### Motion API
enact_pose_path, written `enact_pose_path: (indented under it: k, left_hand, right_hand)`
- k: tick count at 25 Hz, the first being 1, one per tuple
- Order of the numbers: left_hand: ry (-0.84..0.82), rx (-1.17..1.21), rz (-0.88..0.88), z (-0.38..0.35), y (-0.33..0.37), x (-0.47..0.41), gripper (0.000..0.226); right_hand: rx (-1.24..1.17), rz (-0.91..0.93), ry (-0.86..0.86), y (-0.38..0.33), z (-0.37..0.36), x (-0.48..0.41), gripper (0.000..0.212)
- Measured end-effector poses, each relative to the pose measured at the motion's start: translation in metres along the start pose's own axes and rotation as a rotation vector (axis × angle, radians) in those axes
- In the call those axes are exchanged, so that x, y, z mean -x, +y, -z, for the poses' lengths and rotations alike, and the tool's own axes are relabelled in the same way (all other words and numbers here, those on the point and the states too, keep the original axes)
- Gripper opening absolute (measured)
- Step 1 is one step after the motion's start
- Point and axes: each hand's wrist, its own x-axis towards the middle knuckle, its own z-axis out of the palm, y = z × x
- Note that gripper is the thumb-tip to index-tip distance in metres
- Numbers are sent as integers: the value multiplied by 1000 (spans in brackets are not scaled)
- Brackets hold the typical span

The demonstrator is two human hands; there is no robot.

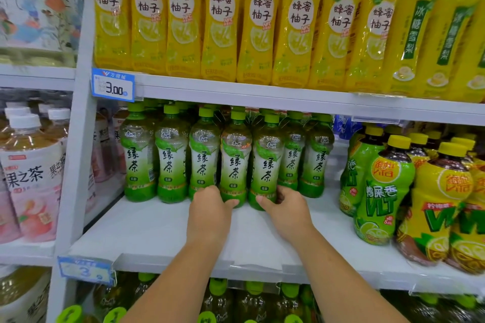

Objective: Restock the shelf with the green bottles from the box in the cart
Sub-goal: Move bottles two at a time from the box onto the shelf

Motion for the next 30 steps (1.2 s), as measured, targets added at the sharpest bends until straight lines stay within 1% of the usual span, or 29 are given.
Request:
enact_pose_path:
  k: [5,8,10,12,14,15,17,19,21,25,28,30]
  left_hand:
    - [-8,-62,6,1,2,-1,53]
    - [4,-55,7,1,3,-1,55]
    - [11,-7,11,0,0,-1,53]
    - [5,110,31,-1,-4,-2,44]
    - [-9,242,39,0,-7,-2,21]
    - [-13,287,51,1,-8,0,18]
    - [-26,344,60,2,-8,1,36]
    - [-51,383,49,6,-6,3,41]
    - [-105,428,67,12,-6,3,46]
    - [-236,509,154,25,-4,15,65]
    - [-309,548,241,35,7,23,65]
    - [-367,533,298,46,21,30,59]
  right_hand:
    - [103,16,-21,-6,0,3,30]
    - [170,20,-9,-8,0,6,25]
    - [181,10,12,-11,1,7,22]
    - [157,-12,47,-12,3,6,20]
    - [137,-18,68,-14,4,7,17]
    - [138,-19,73,-14,4,8,17]
    - [157,-19,86,-16,4,9,20]
    - [146,-50,88,-20,6,11,24]
    - [99,-115,75,-24,10,14,33]
    - [65,-209,-27,-36,20,30,50]
    - [12,-268,-107,-49,29,41,56]
    - [1,-336,-150,-58,37,49,50]
